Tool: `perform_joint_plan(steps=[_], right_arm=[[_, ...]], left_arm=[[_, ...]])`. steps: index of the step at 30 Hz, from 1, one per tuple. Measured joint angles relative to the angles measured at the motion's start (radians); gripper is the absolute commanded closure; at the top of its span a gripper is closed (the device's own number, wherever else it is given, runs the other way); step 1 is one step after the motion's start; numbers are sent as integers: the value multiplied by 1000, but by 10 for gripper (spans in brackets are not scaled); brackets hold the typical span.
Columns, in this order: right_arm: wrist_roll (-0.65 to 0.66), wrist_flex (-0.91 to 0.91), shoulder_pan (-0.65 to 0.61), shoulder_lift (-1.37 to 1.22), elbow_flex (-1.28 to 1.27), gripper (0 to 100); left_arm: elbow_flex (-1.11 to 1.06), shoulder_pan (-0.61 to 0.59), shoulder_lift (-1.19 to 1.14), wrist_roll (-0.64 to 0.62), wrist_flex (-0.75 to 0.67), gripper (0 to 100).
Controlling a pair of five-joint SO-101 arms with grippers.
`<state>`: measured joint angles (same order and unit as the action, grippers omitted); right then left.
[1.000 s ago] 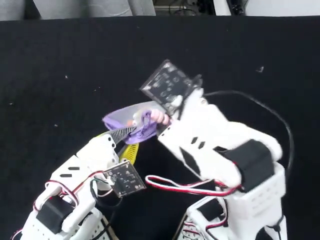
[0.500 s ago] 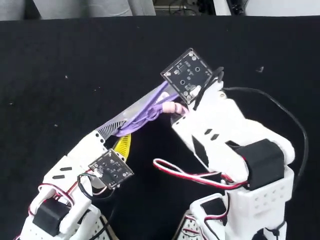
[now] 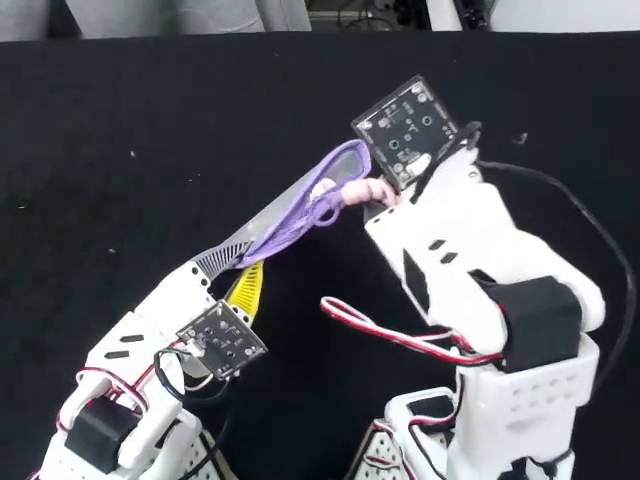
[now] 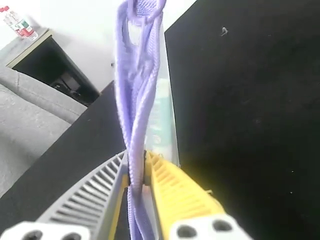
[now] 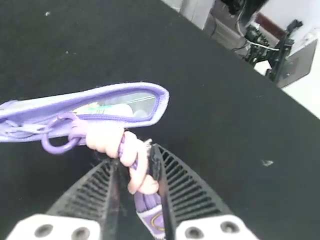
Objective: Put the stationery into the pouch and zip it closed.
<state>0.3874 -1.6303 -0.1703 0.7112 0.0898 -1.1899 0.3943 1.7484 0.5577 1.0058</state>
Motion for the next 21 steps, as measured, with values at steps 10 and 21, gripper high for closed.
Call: perform_joint_plan(steps=[10,21], right_arm=[[0,86,51,-2,0,987],[0,227,170,-206,6,987]], left_arm=[[-5,0,2,0,-2,972],[-14,0,14,-2,-2,972]])
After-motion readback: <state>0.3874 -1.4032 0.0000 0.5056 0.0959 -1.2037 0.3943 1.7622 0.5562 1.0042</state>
